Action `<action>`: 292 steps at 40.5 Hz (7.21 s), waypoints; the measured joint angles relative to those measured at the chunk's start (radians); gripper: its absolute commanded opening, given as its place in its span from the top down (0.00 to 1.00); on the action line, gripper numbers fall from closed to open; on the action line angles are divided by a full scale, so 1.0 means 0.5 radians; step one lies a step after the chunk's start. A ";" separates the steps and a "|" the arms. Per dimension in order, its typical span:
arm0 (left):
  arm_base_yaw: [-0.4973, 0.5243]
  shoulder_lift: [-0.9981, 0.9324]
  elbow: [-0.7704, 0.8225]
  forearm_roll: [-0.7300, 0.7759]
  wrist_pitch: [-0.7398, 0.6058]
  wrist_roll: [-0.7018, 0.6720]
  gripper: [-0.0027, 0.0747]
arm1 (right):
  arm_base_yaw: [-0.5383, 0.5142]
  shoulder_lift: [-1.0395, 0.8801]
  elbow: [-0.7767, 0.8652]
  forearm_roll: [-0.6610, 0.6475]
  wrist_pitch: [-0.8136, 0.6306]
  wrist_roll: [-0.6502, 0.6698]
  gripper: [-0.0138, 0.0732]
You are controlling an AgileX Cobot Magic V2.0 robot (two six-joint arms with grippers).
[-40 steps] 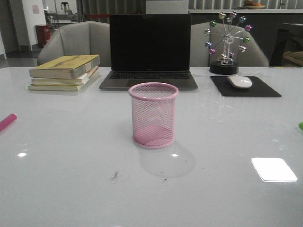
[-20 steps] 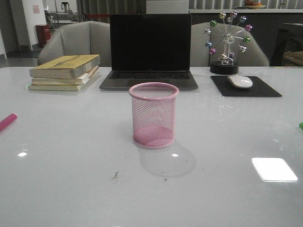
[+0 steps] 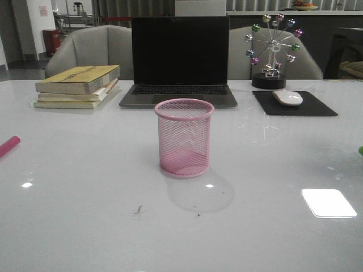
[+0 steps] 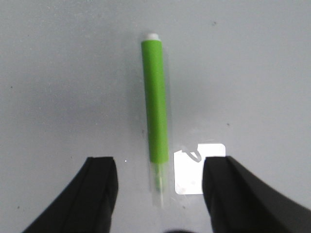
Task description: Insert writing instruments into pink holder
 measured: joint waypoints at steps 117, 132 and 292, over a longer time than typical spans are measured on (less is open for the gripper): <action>0.000 0.000 0.000 0.000 -0.005 0.011 0.26 | 1.367 0.170 0.481 0.232 -3.098 -0.197 0.63; 0.000 0.000 0.000 0.000 -0.005 0.011 0.26 | 1.367 0.448 0.481 0.023 -3.103 -0.198 0.28; 1.244 2.850 -1.758 -0.005 0.158 0.098 0.70 | 1.367 -1.947 0.840 0.016 -0.072 -0.198 0.14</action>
